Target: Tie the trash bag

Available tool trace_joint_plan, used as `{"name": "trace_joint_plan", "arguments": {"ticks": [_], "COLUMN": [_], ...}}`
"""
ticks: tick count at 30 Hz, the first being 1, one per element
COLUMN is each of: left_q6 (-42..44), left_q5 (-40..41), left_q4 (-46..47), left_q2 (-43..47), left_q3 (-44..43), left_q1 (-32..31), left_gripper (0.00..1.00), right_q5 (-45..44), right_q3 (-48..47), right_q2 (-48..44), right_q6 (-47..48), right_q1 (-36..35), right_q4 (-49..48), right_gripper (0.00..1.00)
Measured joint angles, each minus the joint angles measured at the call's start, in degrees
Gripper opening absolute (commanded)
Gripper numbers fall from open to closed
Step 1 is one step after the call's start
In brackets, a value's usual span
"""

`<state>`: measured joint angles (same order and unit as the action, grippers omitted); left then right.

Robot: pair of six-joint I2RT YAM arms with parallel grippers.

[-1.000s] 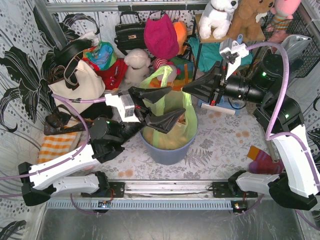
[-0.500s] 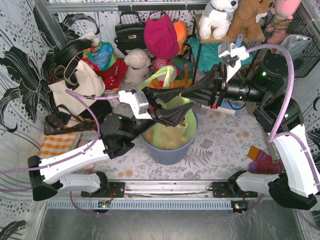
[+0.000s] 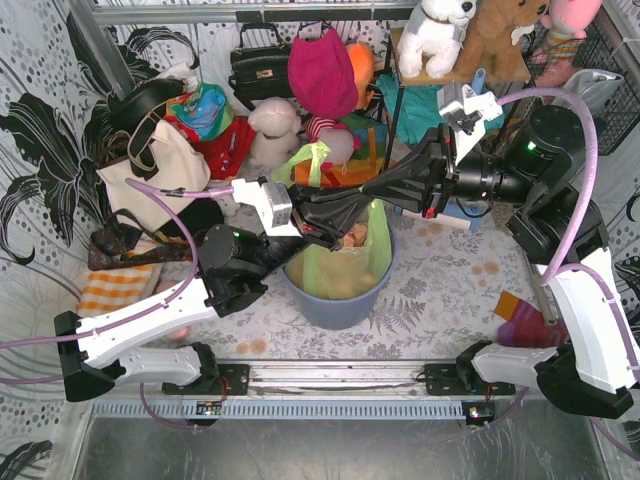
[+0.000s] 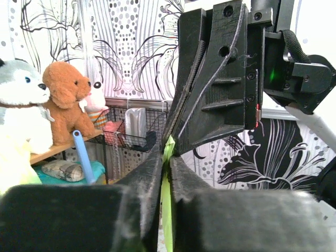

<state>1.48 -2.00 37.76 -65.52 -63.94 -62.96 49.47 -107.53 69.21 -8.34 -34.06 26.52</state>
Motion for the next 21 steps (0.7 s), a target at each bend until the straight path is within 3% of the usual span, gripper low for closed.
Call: {"name": "trace_joint_plan", "arguments": {"ticks": [2,3,6,8,21], "left_q6": [-0.1,-0.1,-0.1,-0.1,0.5], "left_q5": [0.0,0.1,0.1,-0.2,-3.2], "left_q4": [0.0,0.0,0.0,-0.1,-0.5], "left_q2": [0.0,0.0,0.0,0.0,2.6], "left_q3": [0.0,0.0,0.0,0.0,1.5], "left_q1": [0.0,0.0,0.0,0.0,0.0], "left_gripper": [0.00,0.00,0.00,0.00,0.00], "right_q5": [0.3,0.3,0.3,-0.5,-4.2], "right_q3": [-0.3,-0.5,-0.9,-1.0,-6.0], "right_q2": [0.1,0.1,0.2,0.3,7.1], "right_q6": [0.0,0.0,0.0,-0.3,-3.3], "right_q1": [0.0,0.0,0.0,0.0,0.0], "right_q4": [0.0,0.0,-0.1,-0.6,-6.6], "right_gripper": [0.00,0.02,0.35,0.44,0.60]}}
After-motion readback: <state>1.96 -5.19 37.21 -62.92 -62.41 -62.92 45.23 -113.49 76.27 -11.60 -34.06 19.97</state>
